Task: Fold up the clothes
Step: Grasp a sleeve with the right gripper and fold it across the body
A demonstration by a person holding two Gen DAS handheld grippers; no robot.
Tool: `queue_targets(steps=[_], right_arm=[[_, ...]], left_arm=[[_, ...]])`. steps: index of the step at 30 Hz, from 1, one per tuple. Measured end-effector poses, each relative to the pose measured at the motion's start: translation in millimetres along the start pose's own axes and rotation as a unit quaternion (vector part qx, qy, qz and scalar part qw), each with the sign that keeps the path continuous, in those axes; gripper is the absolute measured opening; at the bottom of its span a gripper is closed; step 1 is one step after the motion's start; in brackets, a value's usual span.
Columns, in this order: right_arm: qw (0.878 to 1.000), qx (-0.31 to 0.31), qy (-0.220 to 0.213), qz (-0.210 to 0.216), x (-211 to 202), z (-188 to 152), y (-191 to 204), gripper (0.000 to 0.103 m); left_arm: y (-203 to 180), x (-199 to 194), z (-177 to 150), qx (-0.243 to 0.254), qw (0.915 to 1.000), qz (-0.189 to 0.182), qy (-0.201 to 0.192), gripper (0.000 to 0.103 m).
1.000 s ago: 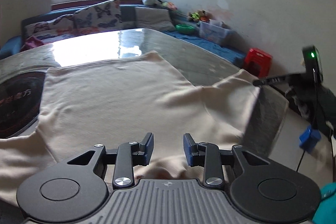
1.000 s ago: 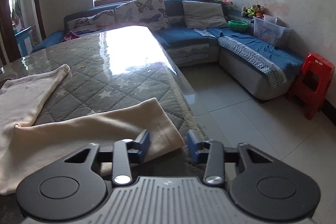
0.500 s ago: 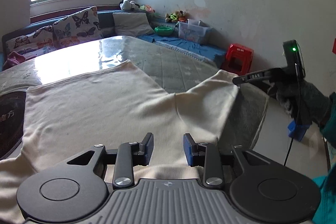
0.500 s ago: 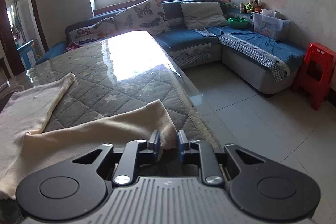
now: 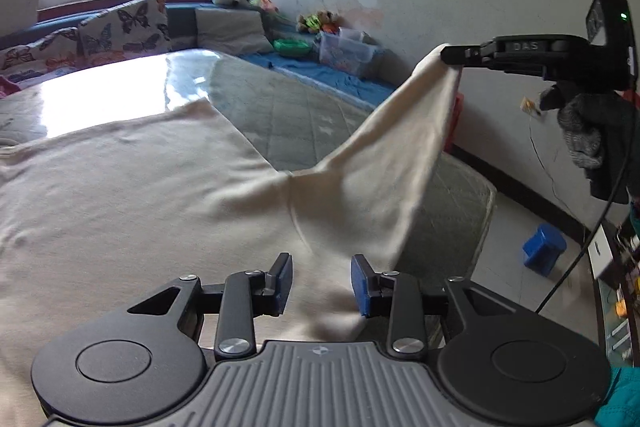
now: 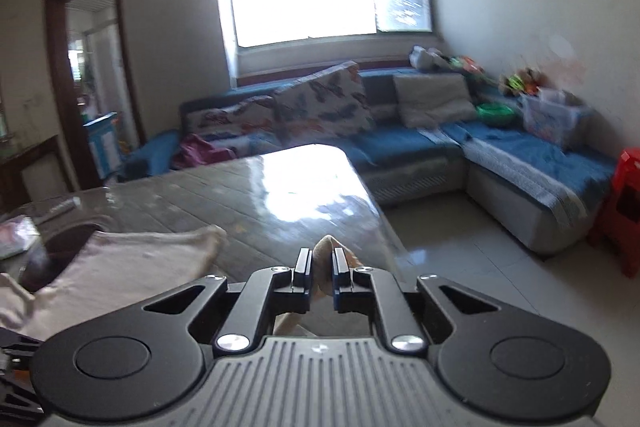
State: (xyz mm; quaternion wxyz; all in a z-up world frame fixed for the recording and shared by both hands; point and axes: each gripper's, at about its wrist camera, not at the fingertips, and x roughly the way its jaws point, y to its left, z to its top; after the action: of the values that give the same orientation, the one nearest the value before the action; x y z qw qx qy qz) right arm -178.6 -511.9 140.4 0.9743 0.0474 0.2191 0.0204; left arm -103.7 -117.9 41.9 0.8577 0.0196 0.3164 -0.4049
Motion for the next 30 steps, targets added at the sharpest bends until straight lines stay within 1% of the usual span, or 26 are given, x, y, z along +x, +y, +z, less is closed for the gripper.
queue_targets(steps=[2, 4, 7, 8, 10, 13, 16, 18, 20, 21, 23, 25, 26, 27, 28, 30], right_arm=[[0.999, -0.023, -0.010, 0.032, -3.5, 15.4, 21.0, 0.009], [0.997, -0.043, -0.017, 0.056, -3.4, 25.5, 39.4, 0.009], [0.988, -0.087, -0.020, 0.130, 4.6, 44.2, 92.4, 0.008], [0.986, -0.093, -0.019, 0.140, 7.1, 46.0, 100.6, 0.008], [0.974, -0.126, -0.010, 0.189, 20.6, 50.3, 141.9, 0.007], [0.957, -0.156, 0.013, 0.243, 41.7, 42.9, 189.3, 0.006], [0.942, -0.174, 0.046, 0.284, 62.1, 25.1, 229.2, 0.006], [0.933, -0.180, 0.064, 0.304, 70.8, 13.6, 247.9, 0.006], [0.931, -0.181, 0.068, 0.308, 69.4, 6.4, 250.3, 0.006], [0.932, -0.183, 0.068, 0.307, 69.1, 5.6, 250.5, 0.009], [0.937, -0.188, 0.067, 0.288, 64.8, 2.5, 240.9, 0.011], [0.943, -0.185, 0.071, 0.267, 62.5, -0.9, 227.6, 0.021], [0.947, -0.183, 0.073, 0.254, 61.9, -3.3, 219.9, 0.031], [0.951, -0.180, 0.075, 0.240, 61.3, -5.6, 212.1, 0.037], [0.953, -0.179, 0.076, 0.234, 60.9, -6.8, 208.1, 0.037], [0.960, -0.172, 0.084, 0.205, 58.2, -13.6, 187.8, 0.044]], left_arm=[[12.6, -19.6, 2.0, -0.014, 0.9996, 0.017, -0.020, 0.036], [27.7, -37.7, 1.2, -0.030, 0.9981, 0.042, -0.035, 0.037], [52.2, -63.5, -6.3, -0.061, 0.9939, 0.077, -0.051, 0.037], [59.4, -70.9, -9.5, -0.072, 0.9921, 0.087, -0.054, 0.038], [70.8, -83.6, -16.6, -0.090, 0.9885, 0.106, -0.058, 0.038], [79.5, -98.4, -26.3, -0.109, 0.9841, 0.125, -0.064, 0.038], [83.6, -106.7, -33.7, -0.122, 0.9813, 0.134, -0.065, 0.038], [84.9, -106.9, -35.9, -0.126, 0.9802, 0.140, -0.061, 0.038], [84.4, -104.9, -35.2, -0.128, 0.9799, 0.142, -0.056, 0.038], [84.1, -104.0, -34.8, -0.129, 0.9798, 0.143, -0.054, 0.038], [80.6, -98.0, -28.9, -0.124, 0.9817, 0.134, -0.053, 0.038], [76.1, -86.9, -20.8, -0.115, 0.9844, 0.123, -0.051, 0.038], [74.2, -79.4, -16.9, -0.110, 0.9855, 0.120, -0.048, 0.038], [72.6, -71.2, -13.4, -0.106, 0.9864, 0.117, -0.044, 0.038], [70.9, -63.2, -10.2, -0.103, 0.9871, 0.115, -0.039, 0.038], [67.8, -47.6, -4.3, -0.100, 0.9881, 0.114, -0.028, 0.041]])
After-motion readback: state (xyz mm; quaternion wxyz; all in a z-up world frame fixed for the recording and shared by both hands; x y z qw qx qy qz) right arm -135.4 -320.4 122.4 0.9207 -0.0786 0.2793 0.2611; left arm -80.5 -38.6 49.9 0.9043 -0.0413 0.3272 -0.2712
